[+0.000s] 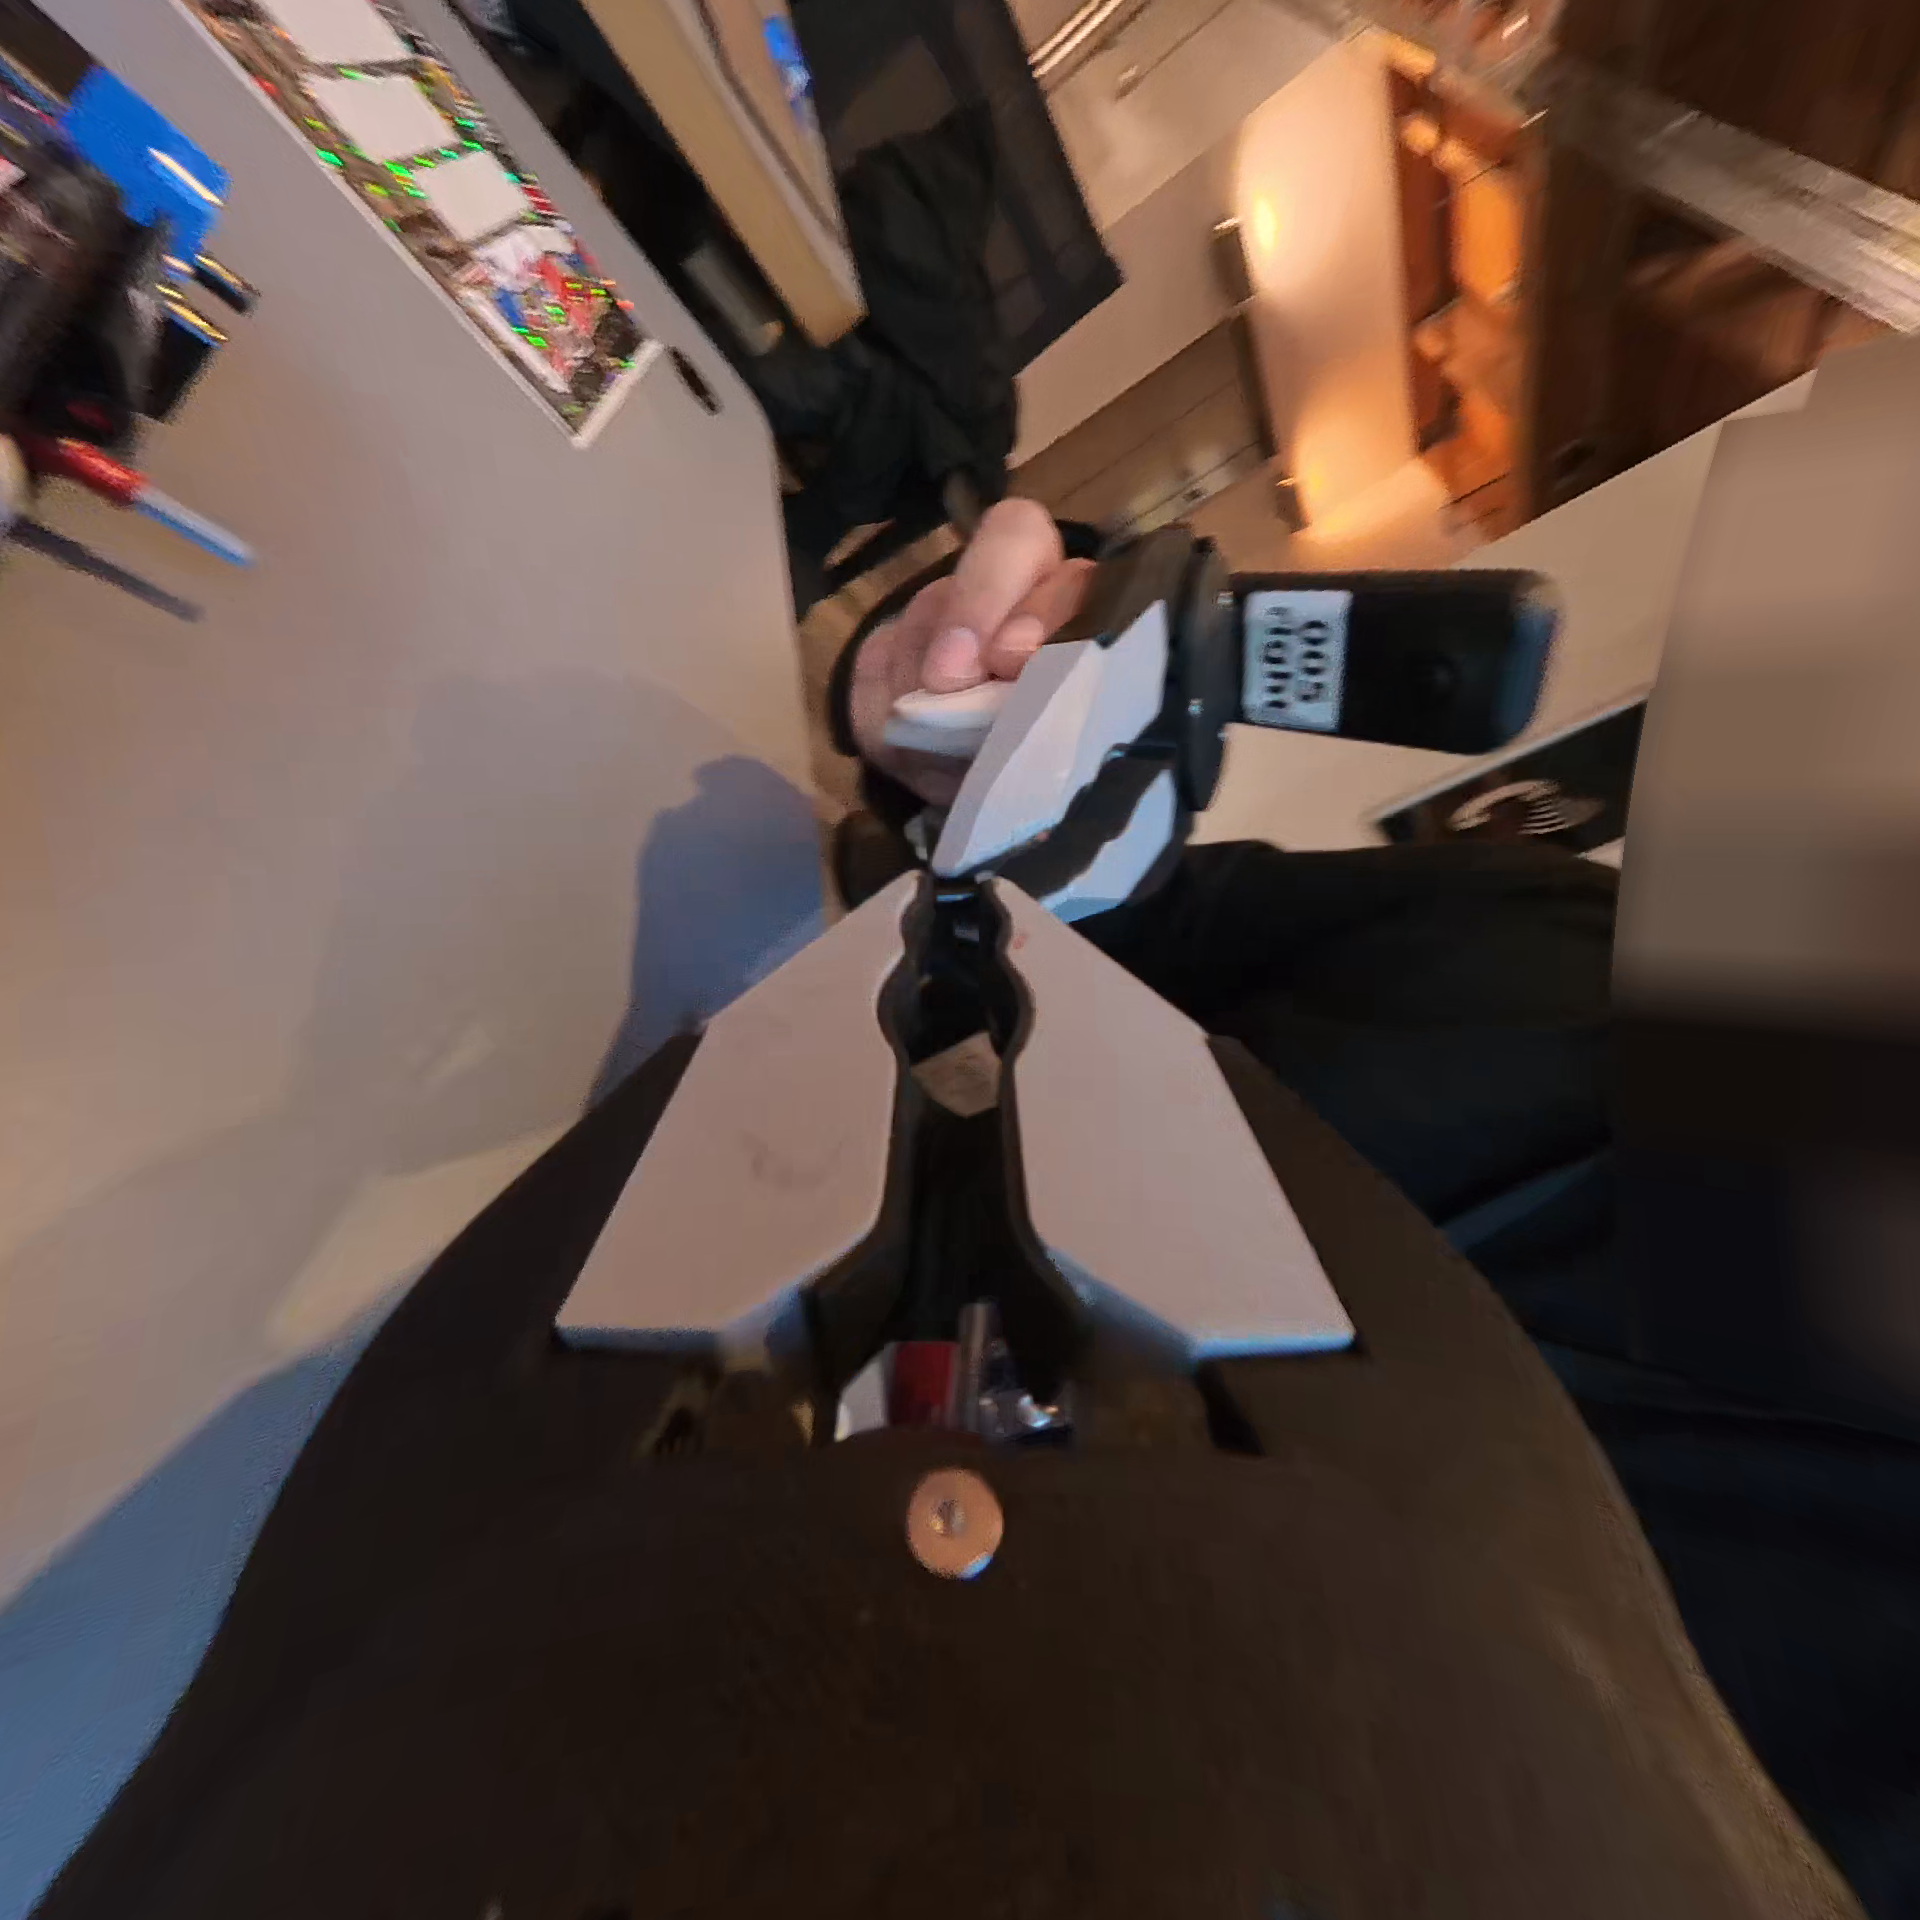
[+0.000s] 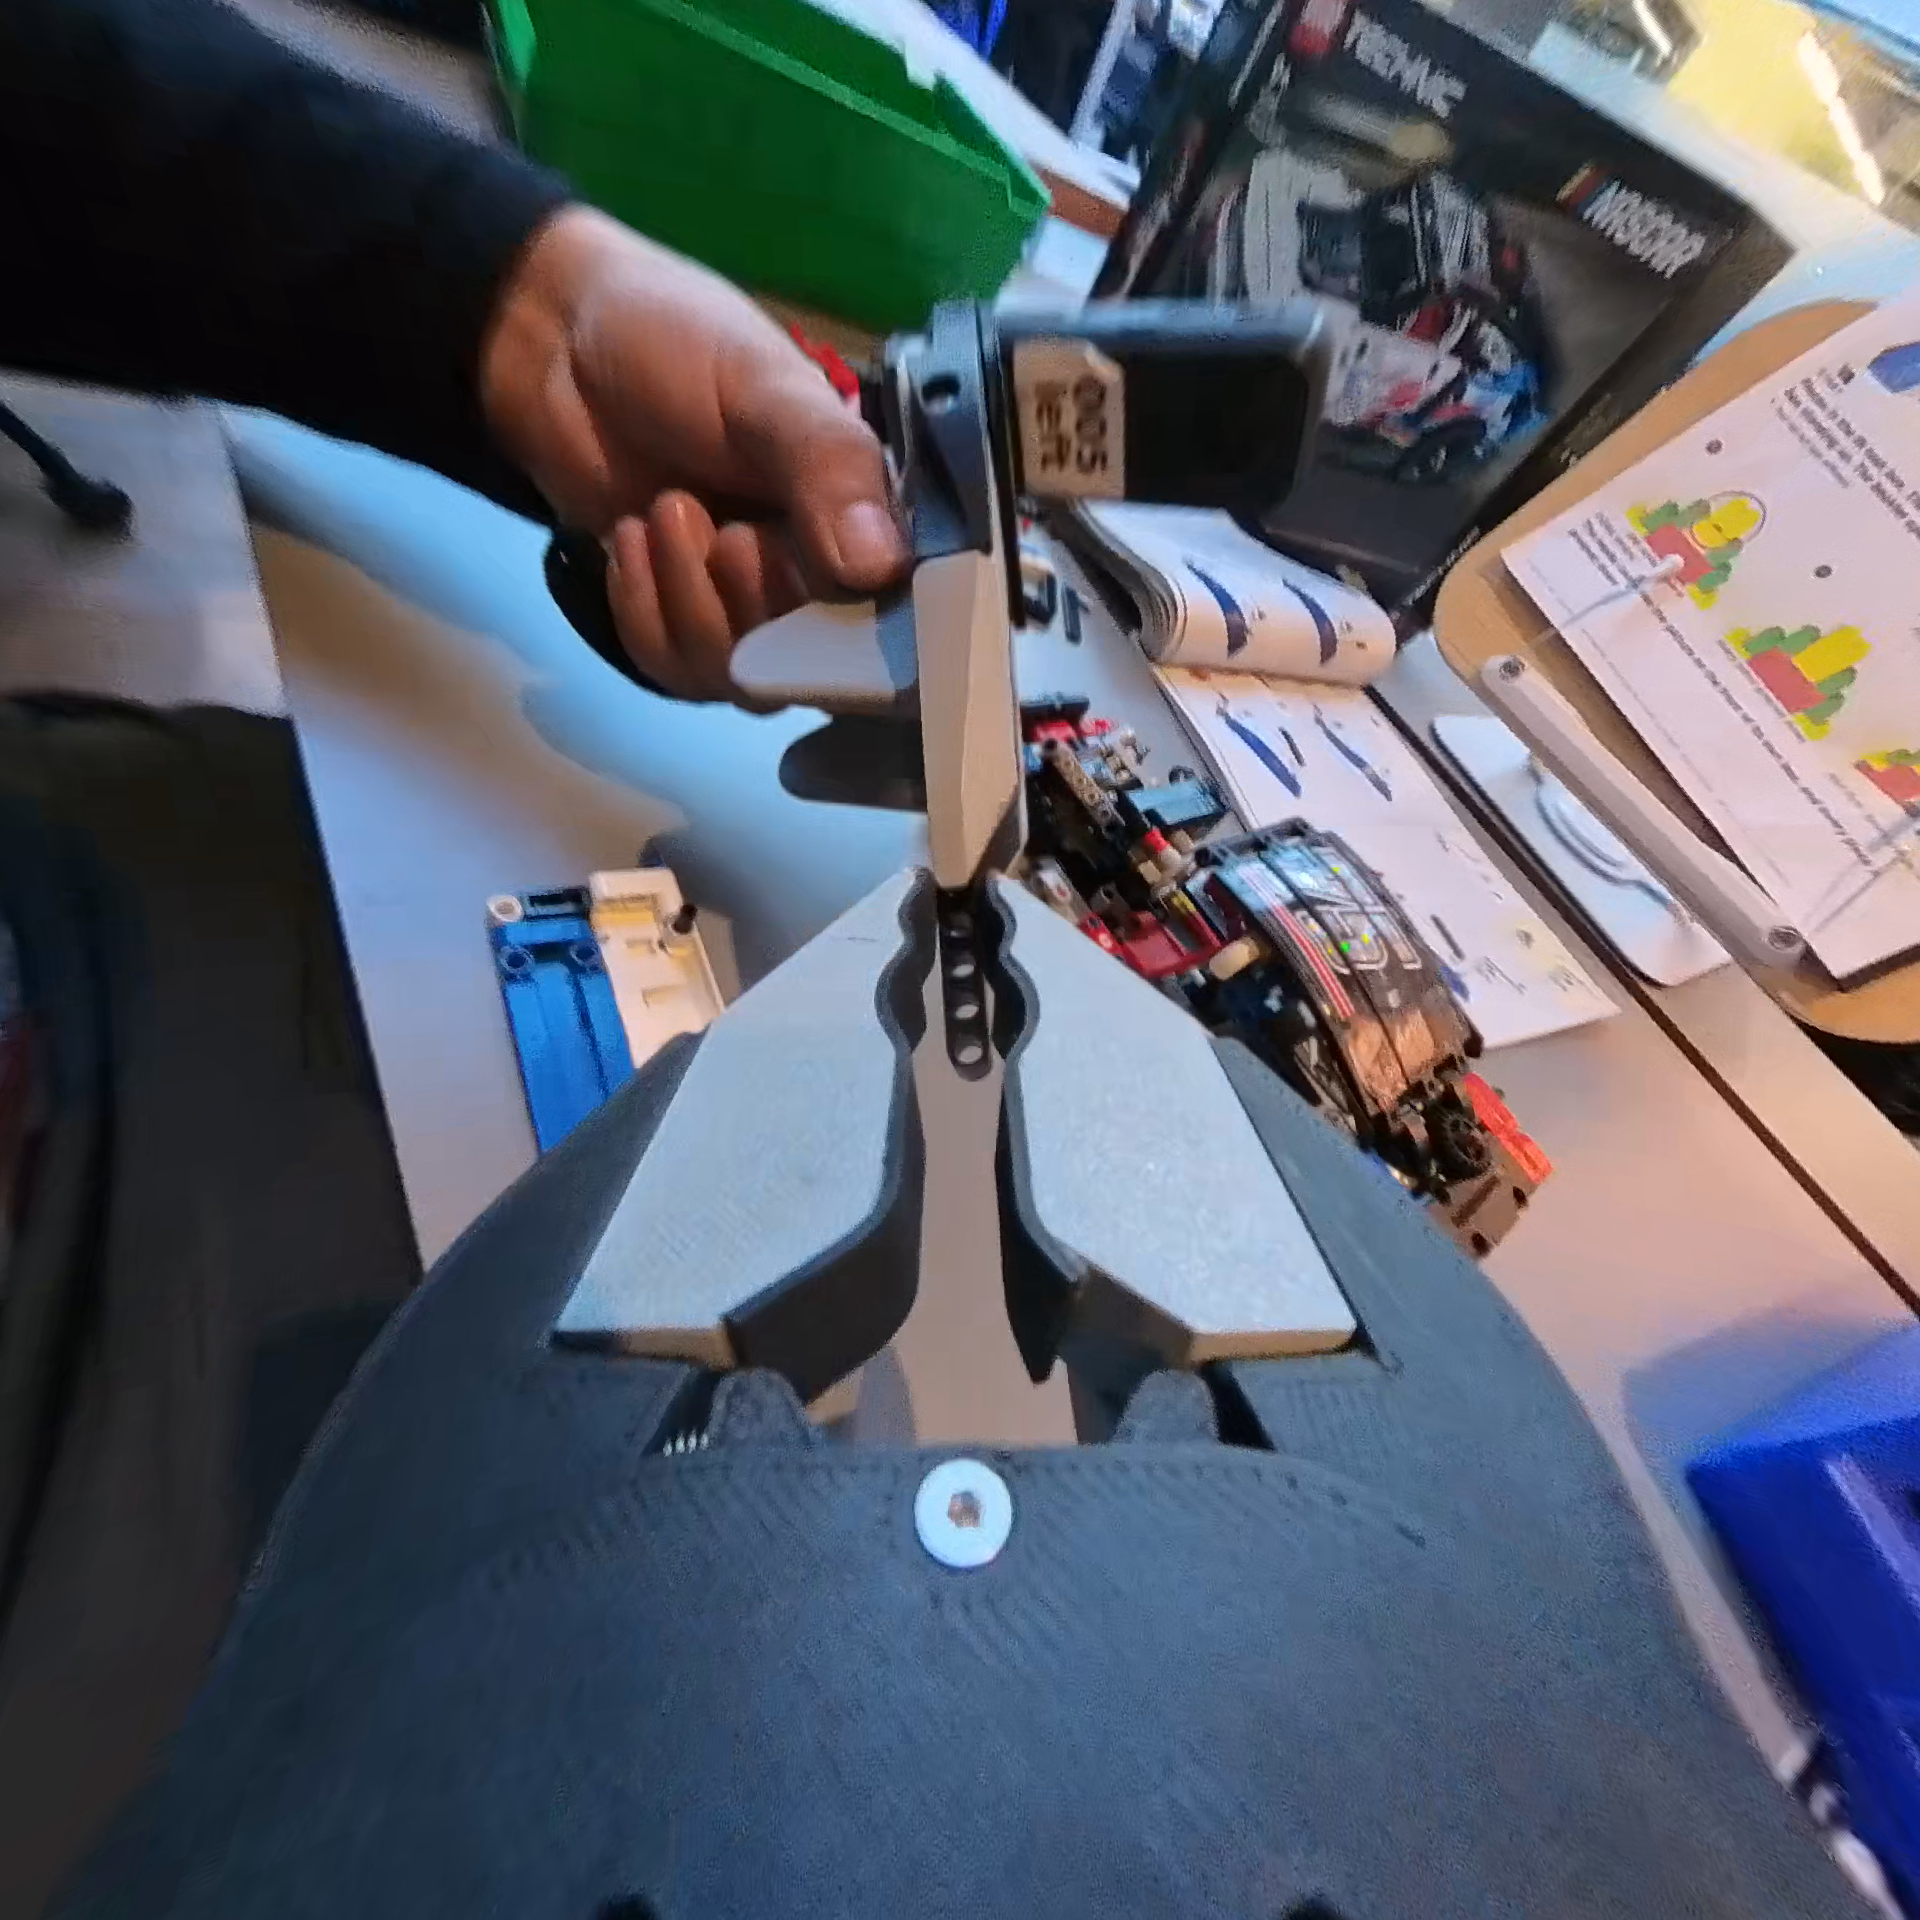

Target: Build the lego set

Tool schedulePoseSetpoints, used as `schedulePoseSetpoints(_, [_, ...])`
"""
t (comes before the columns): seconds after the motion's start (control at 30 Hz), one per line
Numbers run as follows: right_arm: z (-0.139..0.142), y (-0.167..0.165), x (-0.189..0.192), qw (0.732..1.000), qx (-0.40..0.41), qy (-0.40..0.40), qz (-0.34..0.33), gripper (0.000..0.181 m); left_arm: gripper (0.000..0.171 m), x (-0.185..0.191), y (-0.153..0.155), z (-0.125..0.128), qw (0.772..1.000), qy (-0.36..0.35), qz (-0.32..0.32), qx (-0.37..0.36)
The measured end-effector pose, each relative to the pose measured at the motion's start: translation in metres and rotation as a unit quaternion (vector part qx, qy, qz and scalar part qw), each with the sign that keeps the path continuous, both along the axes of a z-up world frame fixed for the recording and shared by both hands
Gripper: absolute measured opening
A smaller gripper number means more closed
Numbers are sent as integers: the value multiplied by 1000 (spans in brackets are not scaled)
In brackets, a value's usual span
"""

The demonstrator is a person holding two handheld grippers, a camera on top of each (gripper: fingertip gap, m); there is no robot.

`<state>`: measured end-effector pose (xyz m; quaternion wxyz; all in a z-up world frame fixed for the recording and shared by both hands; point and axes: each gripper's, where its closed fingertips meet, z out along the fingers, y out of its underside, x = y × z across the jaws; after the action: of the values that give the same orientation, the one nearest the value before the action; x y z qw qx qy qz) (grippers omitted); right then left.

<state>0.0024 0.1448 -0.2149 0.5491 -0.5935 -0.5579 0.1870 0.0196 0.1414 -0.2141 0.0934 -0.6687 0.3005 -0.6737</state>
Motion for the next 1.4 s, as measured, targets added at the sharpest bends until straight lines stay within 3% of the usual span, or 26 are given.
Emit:
schedulePoseSetpoints(0.1, [12, -6, 0, 999, -13, 37, 20, 5, 5, 0, -5, 12, 997, -46, -19, -53])
schedulePoseSetpoints(0.27, [20, -12, 2, 998, 17, 34, 40, 5, 5, 2, -10, 21, 988, -94, -40, -118])
schedulePoseSetpoints(0.5, [14, -8, 6, 1000, 21, 4, 22, 5, 5, 4, -8, 17, 986, -94, -34, -133])
schedulePoseSetpoints(0.6, [5, -1, 12, 999, -30, 8, -6, 5, 11, 1, -1, 10, 995, -50, -9, -83])
schedulePoseSetpoints(0.67, [-5, 4, 22, 995, -97, 17, -28, 5, 18, -3, 2, 2, 999, 16, 5, 29])
schedulePoseSetpoints(0.73, [-17, 0, 28, 985, -169, 30, -26, 4, 23, -9, 7, -28, 972, 141, 9, 186])
schedulePoseSetpoints(0.8, [-35, -5, 31, 973, -230, 16, -21, 5, 29, -11, 0, -55, 936, 225, -26, 271])
schedulePoseSetpoints(0.93, [-58, -13, 28, 961, -276, -13, -6, 5, 33, -4, -25, -88, 917, 269, -92, 280])
schedulePoseSetpoints(0.97, [-59, -17, 26, 960, -278, -17, 2, 5, 27, -4, -24, -93, 911, 278, -92, 290])
schedulePoseSetpoints(1.07, [-67, -22, 22, 960, -278, -33, 16, 5, 0, -1, -26, -98, 906, 278, -92, 305])
schedulePoseSetpoints(1.23, [-77, -24, 23, 960, -276, -45, 21, 5, 0, 8, -32, -98, 918, 252, -90, 294])
schedulePoseSetpoints(1.4, [-77, -24, 30, 957, -286, -42, 13, 5, 0, 9, -31, -98, 910, 255, -84, 316])
